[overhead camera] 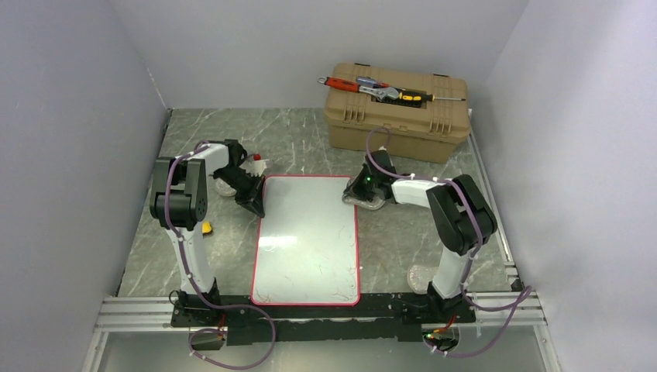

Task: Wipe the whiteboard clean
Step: Erase the whiteboard at the center of the board.

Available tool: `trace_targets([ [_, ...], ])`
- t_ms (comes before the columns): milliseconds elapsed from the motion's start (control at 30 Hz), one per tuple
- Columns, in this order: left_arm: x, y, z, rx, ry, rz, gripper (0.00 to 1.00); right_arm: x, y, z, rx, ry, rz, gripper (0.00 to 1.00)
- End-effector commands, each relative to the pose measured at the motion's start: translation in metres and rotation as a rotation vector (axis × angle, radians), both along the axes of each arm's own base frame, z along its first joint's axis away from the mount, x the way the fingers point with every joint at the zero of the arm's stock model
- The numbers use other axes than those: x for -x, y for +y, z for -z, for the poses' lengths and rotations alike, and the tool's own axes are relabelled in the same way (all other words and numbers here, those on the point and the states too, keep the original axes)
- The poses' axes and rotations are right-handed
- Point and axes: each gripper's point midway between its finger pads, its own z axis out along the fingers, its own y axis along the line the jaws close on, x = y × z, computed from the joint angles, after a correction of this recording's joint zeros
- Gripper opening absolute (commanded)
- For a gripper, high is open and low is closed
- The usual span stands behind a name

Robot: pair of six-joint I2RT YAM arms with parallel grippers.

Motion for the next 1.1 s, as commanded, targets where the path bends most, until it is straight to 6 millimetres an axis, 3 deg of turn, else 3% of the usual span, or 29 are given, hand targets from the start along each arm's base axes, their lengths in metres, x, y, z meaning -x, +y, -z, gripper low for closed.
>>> trace_targets([
  [0,-0.027,0.04,0.035,-0.209,-0.142,0.077,0.04,0.041,-0.047,0.092,0.301,0.235,-0.008,0.0],
  [67,-0.027,0.041,0.035,-0.211,-0.138,0.076,0.04,0.031,-0.036,0.093,0.274,0.237,-0.021,0.0],
  [167,-0.027,0.041,0.033,-0.213,-0.139,0.078,0.04,0.057,-0.027,0.091,0.247,0.285,-0.078,0.0],
  [433,-0.025,0.04,0.03,-0.205,-0.137,0.079,0.04,0.232,-0.043,0.068,0.238,0.439,-0.228,0.0],
  [533,-0.025,0.04,0.028,-0.205,-0.146,0.083,0.04,0.271,-0.044,0.057,0.189,0.49,-0.281,0.0],
  [633,-0.025,0.04,0.026,-0.205,-0.149,0.084,0.04,0.29,-0.043,0.051,0.15,0.525,-0.323,0.0],
  [733,-0.024,0.039,0.027,-0.2,-0.151,0.082,0.04,0.277,-0.052,0.051,0.223,0.502,-0.333,0.0],
  [867,-0.021,0.04,0.031,-0.204,-0.141,0.086,0.04,0.214,-0.036,0.047,0.199,0.403,-0.316,0.0],
  [1067,-0.023,0.042,0.029,-0.211,-0.146,0.09,0.04,0.096,-0.015,0.062,0.219,0.289,-0.248,0.0],
])
